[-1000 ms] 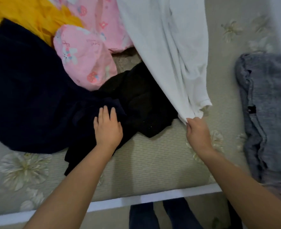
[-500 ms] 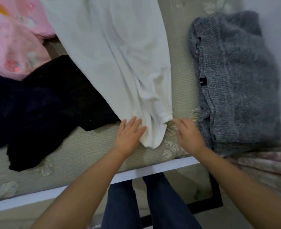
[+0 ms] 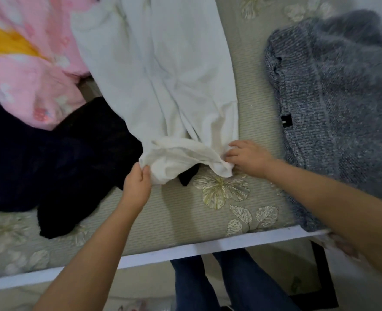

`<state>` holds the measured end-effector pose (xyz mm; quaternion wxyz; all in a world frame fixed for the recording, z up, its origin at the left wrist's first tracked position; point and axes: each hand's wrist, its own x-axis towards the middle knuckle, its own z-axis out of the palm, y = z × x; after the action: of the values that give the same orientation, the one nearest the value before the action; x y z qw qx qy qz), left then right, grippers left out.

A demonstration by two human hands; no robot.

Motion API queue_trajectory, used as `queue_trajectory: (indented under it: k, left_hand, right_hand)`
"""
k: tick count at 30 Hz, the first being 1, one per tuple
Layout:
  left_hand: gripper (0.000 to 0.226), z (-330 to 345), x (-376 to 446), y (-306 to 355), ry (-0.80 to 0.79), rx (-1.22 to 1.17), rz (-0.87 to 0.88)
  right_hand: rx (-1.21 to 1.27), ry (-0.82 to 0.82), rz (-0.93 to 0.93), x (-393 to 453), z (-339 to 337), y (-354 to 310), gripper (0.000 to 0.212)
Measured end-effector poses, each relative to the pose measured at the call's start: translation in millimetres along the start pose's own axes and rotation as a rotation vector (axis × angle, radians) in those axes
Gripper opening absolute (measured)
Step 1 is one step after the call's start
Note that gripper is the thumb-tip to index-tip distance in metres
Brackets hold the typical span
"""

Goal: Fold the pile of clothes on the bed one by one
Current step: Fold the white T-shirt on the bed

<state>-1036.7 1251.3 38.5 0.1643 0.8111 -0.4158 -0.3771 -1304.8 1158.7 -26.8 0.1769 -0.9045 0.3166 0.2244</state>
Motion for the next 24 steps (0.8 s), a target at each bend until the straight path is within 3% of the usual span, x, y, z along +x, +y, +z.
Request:
queue_trajectory:
  k: [2, 5, 9, 16, 21, 24]
  left_hand:
    - [0.025, -10, 7, 3, 0.069, -0.057, -0.071]
    - [0.018, -13, 11, 9, 0.129, -0.105, -0.097]
    - [0.019, -19, 14, 24, 0.215, -0.080, 0.002]
    - [0.015, -78, 2, 96, 0.387, 0.054, 0.278]
    - [0.021, -181, -23, 169, 0.689, -0.002, 0.551]
    - [0.019, -245, -55, 213, 0.777, -0.019, 0.672]
  right_hand:
    - [0.127, 0.059, 0.052, 8, -3, -4, 0.037]
    - [0.519, 0.170, 0.246, 10, -14, -3, 0.019]
    - [0.761, 0.439, 0.383, -13, -41, 18, 0.014]
    - [0.576, 1.020, 0.318, -62, -168, 18, 0.026]
    - [0.459, 1.312, 0.289, -116, -273, -4, 0.021]
    - [0.332, 1.503, 0.253, -150, -330, -27, 0.015]
